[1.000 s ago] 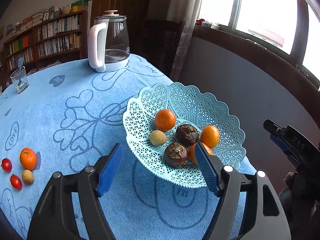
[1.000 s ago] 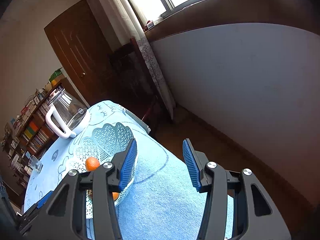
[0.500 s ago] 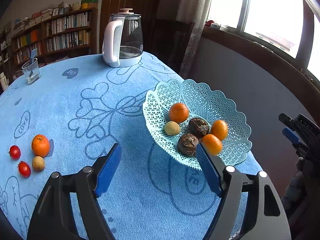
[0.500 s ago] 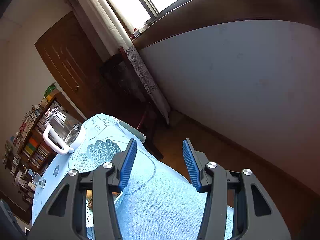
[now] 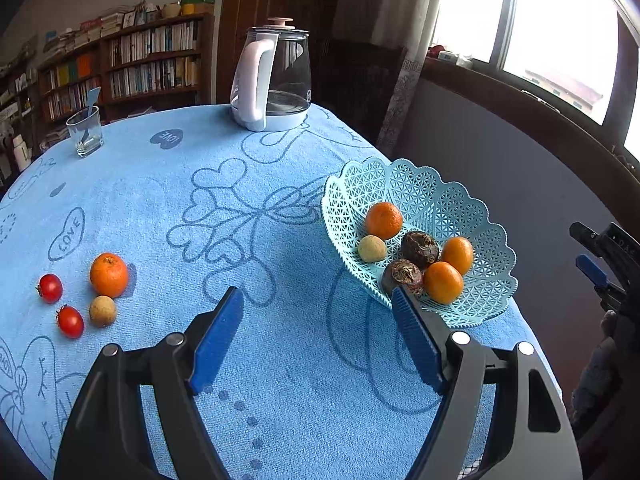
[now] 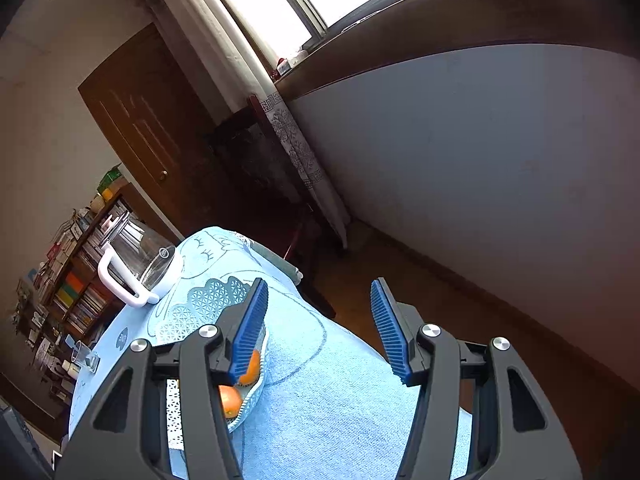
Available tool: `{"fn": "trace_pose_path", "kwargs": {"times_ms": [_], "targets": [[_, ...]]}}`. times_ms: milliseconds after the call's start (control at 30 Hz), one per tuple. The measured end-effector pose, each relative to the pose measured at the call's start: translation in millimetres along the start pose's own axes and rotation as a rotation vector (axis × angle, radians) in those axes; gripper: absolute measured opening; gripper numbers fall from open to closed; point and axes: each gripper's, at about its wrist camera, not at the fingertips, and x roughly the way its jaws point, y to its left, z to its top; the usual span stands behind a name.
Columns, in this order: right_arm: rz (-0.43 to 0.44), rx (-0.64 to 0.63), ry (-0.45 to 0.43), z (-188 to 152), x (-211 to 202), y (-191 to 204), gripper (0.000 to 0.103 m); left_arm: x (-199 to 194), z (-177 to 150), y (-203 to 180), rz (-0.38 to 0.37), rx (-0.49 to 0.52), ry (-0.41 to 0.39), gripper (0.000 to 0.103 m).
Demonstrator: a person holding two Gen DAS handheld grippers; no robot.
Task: Organize fruits
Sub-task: 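Withdraw the open left tool from the basket toward the red tomatoes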
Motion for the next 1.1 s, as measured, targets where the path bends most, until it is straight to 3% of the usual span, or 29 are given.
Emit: {"fn": "trace_pose_path", "kwargs": {"times_ms": [167,300,1100], "targets": [[0.021,-0.022,0.015,-4,0,6,0.056,-3,-4,10,0.015,-0.017,0.002,0.076],[0.058,-0.065,0.038,-9,3,18,0.063,-5,-7,16,0.027,-0.027,0.002,0.076],[0.239,-0.312,0.156,-70,-4,99,0.064,-24,-27,80,0.147,-0.132,-0.007,0.076]]}}
